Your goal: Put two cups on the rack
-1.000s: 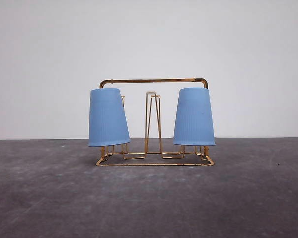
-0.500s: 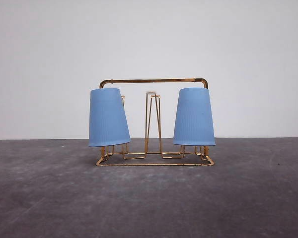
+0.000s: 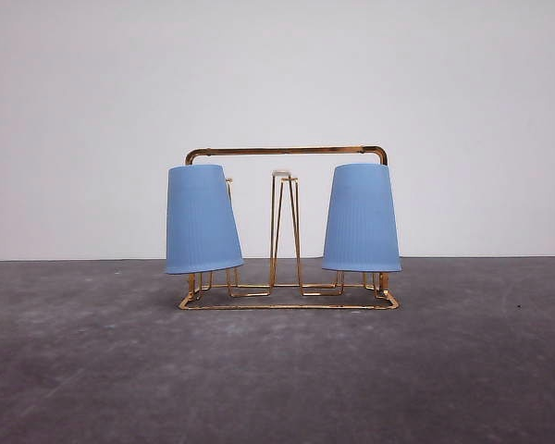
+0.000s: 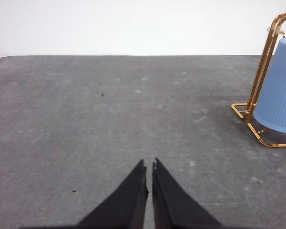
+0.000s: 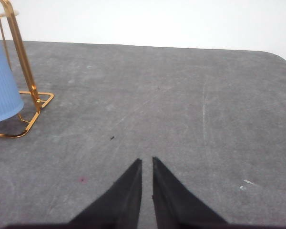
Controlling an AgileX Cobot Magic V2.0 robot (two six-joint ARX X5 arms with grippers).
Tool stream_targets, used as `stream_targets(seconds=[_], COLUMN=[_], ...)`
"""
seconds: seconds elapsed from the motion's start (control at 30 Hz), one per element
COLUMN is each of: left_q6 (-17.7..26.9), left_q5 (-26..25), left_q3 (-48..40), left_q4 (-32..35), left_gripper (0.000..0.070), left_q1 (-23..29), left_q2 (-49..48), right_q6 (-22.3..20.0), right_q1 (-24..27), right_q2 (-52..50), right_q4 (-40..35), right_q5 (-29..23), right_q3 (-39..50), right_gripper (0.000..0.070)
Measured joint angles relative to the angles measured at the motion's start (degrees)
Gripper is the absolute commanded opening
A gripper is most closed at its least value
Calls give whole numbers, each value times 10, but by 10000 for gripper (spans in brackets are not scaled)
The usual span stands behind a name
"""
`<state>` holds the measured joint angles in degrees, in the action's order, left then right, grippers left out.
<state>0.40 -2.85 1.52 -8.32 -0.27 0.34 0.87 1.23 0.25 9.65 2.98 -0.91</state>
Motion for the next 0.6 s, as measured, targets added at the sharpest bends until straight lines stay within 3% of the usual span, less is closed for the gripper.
stream_targets(seconds=[0.6], left_q6=[0], left_q5=[0], left_q3=[0], left_q4=[0], left_gripper=[0], left_q1=[0], left_q2=[0], right_q6=[0], right_q1=[0], right_q2=[0], right_q4=[0], right_q5=[0], right_q3=[0], right_gripper=[39])
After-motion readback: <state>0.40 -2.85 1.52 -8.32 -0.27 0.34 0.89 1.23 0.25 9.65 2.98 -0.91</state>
